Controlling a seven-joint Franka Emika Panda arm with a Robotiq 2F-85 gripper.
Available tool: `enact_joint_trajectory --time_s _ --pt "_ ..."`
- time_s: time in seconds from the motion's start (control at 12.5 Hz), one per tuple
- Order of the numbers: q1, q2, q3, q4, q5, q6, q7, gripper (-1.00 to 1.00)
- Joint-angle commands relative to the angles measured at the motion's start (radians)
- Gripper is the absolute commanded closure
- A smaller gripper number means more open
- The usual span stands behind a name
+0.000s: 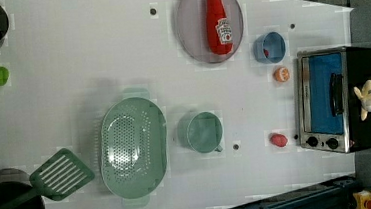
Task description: Pick banana from table and place on oven.
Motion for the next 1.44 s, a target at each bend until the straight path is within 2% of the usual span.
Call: enact_joint_trajectory --time_s 0.08,0.24,0.48,0.72,1.44 --pt "0.092 -0.158 0.076 0.028 -0.045 -0.149 0.237 -1.00" --pt "0.116 -0.209 0.194 0.025 -0.046 -0.263 0.481 -1.00" --pt "0.124 -0.226 0.386 0.018 -0.046 -0.266 0.821 -1.00" --pt "0.124 -0.234 0.477 0.018 -0.044 -0.242 1.019 -1.00" --pt "0.122 -0.247 0.482 0.018 -0.044 -0.229 1.031 -1.00"
